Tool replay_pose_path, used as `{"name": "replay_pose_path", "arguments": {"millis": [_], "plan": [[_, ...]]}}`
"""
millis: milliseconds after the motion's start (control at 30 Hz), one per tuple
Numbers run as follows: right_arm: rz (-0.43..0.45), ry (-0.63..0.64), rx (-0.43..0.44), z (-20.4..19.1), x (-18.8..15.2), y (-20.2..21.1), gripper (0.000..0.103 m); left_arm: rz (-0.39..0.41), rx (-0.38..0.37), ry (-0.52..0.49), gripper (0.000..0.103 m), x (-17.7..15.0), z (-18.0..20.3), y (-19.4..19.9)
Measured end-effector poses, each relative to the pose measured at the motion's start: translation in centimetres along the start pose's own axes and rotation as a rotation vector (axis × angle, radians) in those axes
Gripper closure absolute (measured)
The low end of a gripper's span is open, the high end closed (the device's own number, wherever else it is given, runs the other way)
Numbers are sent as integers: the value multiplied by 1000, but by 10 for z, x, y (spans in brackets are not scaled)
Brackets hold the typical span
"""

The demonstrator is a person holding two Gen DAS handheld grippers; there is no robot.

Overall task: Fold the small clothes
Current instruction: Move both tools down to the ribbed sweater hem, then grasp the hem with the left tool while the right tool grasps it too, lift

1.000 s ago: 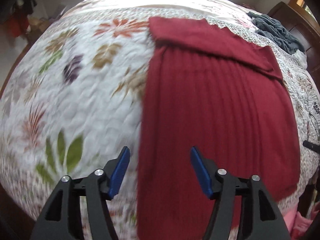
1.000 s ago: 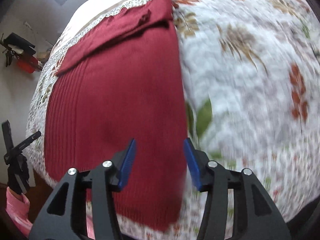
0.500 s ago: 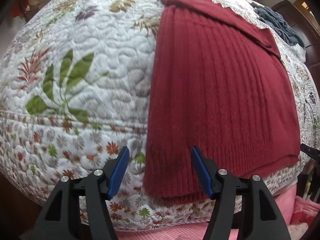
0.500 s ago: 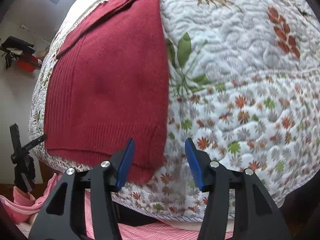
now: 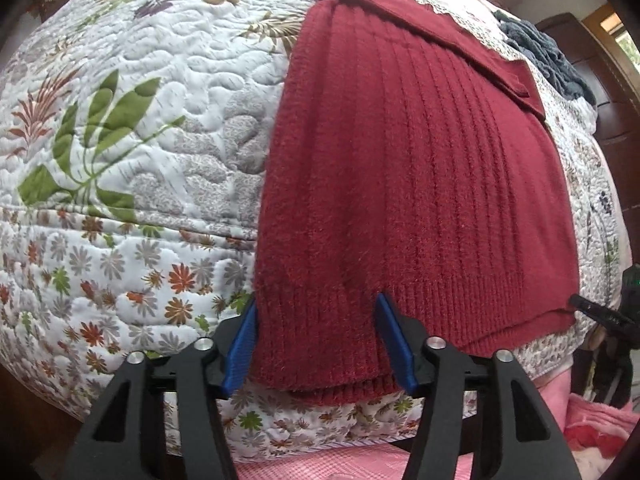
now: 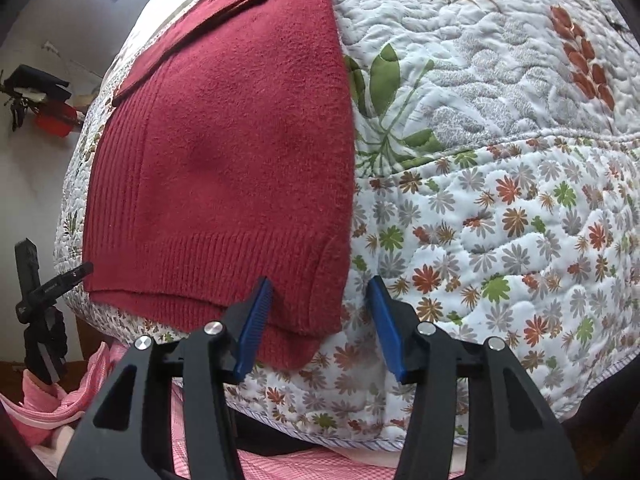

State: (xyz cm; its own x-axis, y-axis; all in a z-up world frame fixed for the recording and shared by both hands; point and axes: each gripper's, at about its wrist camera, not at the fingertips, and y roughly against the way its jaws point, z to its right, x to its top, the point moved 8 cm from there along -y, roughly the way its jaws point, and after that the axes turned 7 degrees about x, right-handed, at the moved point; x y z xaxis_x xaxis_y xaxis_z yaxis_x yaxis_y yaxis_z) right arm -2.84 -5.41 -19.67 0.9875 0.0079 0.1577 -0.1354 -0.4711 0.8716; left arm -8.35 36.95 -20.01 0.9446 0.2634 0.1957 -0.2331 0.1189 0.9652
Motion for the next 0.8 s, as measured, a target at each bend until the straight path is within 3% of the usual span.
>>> {"name": "replay_pose_path", "arguments": {"millis": [400,667,800], "plan": [[38,39,-50,-7,-2,20,56,-9,23,-7,47,-3,-2,3],[-15,11,24,-9,-10,10,56,-3,18,3,46,-7,-9,3],[-14,-39,56,-6,-8,1,64,-4,15,3,48,-2,-4,1]]}}
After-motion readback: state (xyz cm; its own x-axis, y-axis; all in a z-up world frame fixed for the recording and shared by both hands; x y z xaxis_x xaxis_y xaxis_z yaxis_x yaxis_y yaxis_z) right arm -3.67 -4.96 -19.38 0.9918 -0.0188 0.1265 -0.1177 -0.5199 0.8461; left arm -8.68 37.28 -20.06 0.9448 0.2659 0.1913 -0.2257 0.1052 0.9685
